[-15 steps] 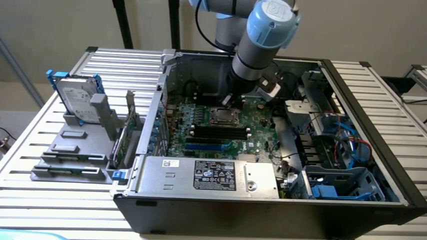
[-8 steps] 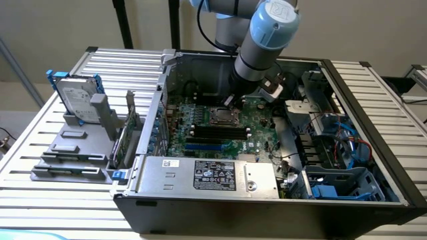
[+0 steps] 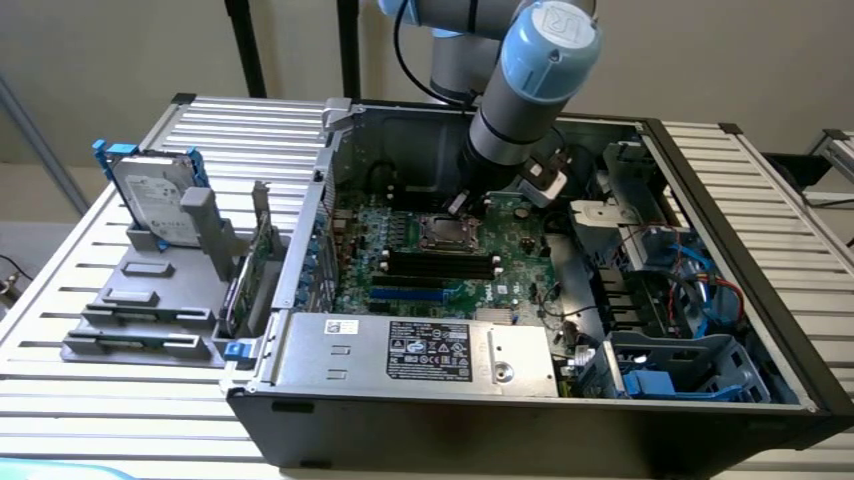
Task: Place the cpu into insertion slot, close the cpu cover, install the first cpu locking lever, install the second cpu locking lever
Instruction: 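Install the first cpu locking lever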
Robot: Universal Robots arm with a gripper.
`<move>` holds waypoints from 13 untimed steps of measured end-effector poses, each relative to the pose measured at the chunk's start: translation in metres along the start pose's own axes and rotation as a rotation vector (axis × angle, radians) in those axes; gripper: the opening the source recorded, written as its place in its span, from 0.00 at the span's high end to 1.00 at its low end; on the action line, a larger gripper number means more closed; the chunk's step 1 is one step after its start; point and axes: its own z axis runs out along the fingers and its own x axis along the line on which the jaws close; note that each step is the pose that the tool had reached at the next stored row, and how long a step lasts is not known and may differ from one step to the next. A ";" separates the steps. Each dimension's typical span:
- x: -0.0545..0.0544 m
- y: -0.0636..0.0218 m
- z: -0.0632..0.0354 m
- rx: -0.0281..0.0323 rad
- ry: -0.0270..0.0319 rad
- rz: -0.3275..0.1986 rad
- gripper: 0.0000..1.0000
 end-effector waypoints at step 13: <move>-0.003 -0.0078 -0.0060 0.0077 0.0104 -0.001 0.89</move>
